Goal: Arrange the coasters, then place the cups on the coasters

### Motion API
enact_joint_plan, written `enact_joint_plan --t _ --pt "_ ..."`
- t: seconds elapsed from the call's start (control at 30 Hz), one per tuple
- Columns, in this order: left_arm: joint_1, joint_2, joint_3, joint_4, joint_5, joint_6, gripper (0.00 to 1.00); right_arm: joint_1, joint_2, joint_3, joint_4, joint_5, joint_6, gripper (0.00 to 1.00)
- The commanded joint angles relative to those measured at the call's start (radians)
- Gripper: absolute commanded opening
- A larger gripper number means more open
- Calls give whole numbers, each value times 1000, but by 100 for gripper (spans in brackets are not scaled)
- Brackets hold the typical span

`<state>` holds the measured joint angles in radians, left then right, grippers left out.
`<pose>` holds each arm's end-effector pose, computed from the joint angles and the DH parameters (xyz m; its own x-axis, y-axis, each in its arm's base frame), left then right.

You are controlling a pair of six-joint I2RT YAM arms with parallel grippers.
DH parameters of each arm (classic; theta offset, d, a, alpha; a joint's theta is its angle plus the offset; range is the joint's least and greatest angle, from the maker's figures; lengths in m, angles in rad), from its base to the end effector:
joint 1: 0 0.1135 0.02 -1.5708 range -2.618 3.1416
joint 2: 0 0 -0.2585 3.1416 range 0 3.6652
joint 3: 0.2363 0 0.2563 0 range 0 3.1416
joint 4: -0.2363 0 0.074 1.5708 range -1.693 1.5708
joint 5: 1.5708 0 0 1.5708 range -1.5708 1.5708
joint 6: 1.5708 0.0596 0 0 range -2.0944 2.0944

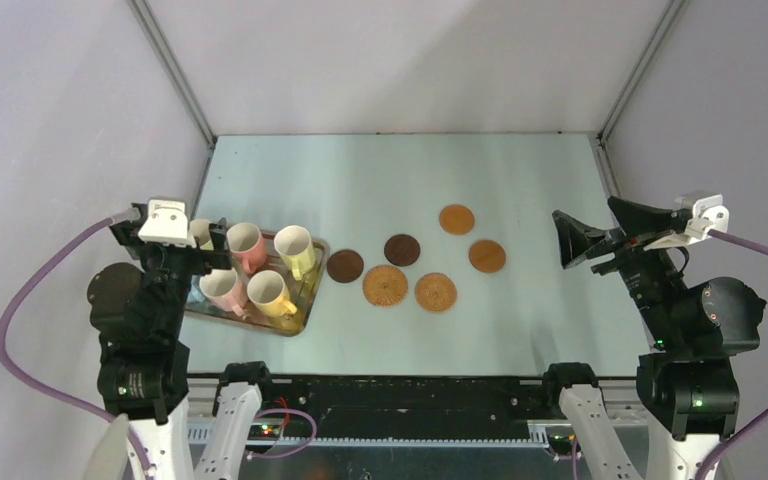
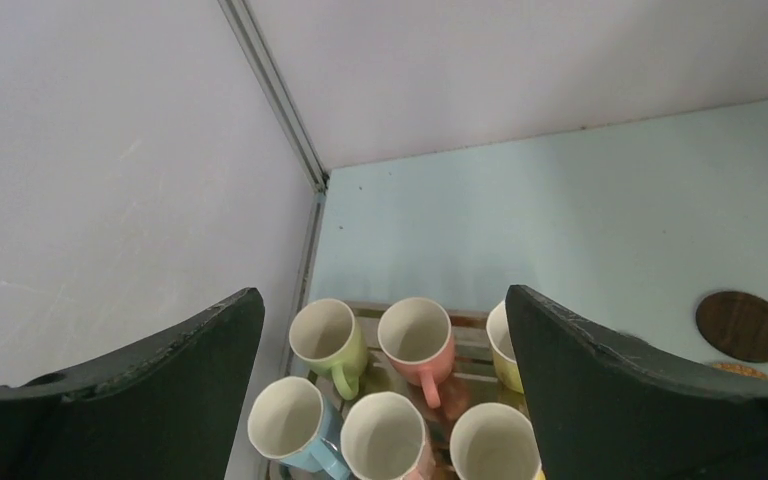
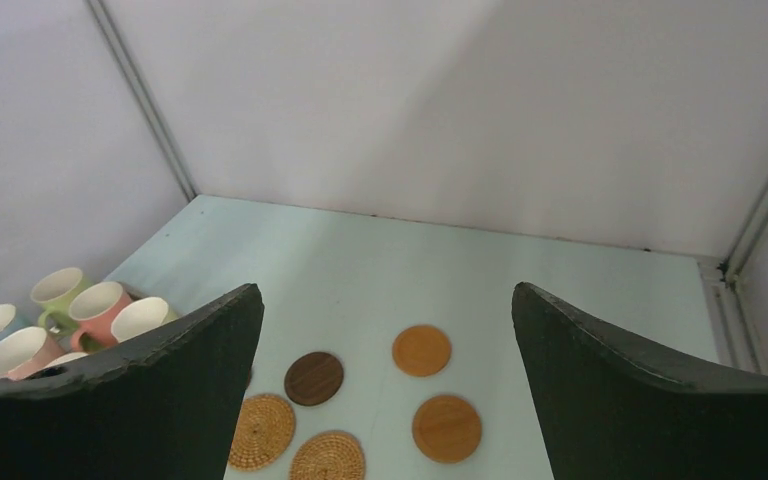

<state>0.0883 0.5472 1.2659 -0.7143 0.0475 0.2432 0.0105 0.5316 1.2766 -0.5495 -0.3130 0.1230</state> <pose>0.0808 0.0043 0.4578 -0.0056 0.2410 -0.9705 -0.0406 0.9697 0.2410 0.0677 0.0191 0.4830 0.1545 0.1184 -0.9809 -0.3335 0.9408 0.0610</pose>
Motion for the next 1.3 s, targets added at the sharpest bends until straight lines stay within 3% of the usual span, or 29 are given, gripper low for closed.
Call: enact_joint_plan --t 0.0,0.17,0.3,0.47,0.63,0.83,1.07,1.27 --pt "8 2 -66 49 11 -14 98 -35 1 38 13 -23 -49 100" --pt "7 9 -136 66 13 20 98 -75 96 63 89 -260 -31 100" --pt "8 9 -177 95 -5 56 98 -82 149 47 134 -287 -31 100" --pt "8 51 -236 127 4 70 98 -64 185 -111 203 -304 -62 100" --pt "8 81 -360 253 71 80 98 67 246 -237 194 -251 -188 100" --pt "8 166 -531 472 114 20 98 227 337 -272 170 -134 -244 100" --pt "8 350 -489 431 52 8 98 335 420 -303 191 -37 -260 100" --pt "8 304 -533 406 124 58 98 418 468 -324 222 51 -310 100"
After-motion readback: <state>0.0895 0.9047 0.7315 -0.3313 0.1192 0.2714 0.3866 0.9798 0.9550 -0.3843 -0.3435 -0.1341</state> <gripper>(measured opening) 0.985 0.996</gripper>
